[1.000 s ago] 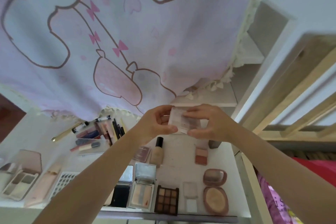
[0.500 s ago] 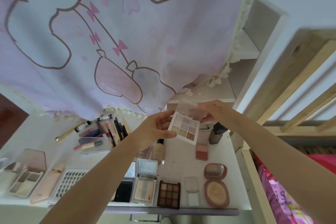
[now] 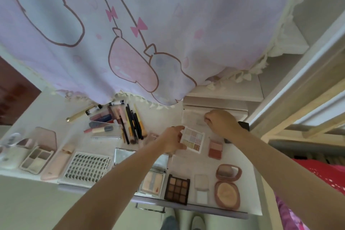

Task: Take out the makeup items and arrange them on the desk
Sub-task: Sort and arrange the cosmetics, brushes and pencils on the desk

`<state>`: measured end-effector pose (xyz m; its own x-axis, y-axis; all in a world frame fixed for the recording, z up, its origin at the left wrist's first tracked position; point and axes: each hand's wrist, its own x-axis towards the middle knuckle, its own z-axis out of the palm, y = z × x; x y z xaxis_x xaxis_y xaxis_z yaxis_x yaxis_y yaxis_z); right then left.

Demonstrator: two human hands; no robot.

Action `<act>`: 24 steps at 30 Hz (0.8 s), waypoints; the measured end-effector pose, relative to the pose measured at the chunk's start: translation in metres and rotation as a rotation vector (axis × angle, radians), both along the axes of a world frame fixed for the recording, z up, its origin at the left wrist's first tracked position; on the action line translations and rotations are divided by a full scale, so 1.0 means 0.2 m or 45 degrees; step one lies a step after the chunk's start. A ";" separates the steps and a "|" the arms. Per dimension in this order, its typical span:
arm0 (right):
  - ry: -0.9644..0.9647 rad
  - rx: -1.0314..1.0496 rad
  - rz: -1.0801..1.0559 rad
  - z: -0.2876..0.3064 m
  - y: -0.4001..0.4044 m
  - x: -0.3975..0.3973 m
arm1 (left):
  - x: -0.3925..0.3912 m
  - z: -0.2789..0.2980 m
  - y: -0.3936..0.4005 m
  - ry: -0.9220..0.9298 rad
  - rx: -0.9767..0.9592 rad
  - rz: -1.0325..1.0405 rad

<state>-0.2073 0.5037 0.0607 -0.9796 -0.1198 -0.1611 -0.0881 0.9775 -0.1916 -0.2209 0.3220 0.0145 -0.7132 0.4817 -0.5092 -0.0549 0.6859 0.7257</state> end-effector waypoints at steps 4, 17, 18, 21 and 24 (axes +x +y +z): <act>-0.210 0.201 0.017 -0.14 -0.03 0.02 | -0.02 -0.13 0.06 0.108 -0.277 -0.199; -0.359 0.247 -0.070 -0.29 -0.06 -0.03 | -0.02 -0.23 0.17 0.217 -0.813 -0.404; -0.345 0.231 -0.097 -0.30 -0.05 -0.03 | -0.01 -0.22 0.17 0.240 -0.820 -0.431; -0.300 0.192 -0.205 -0.31 -0.04 -0.04 | 0.00 -0.20 0.15 0.342 -0.766 -0.451; -0.220 0.186 -0.243 -0.33 -0.03 -0.03 | -0.01 -0.18 0.10 0.426 -0.704 -0.322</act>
<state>-0.2130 0.4971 -0.0046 -0.9388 0.1003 -0.3296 0.1215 0.9916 -0.0442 -0.2220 0.3411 -0.0210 -0.7746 0.3873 -0.4999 0.3216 0.9219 0.2159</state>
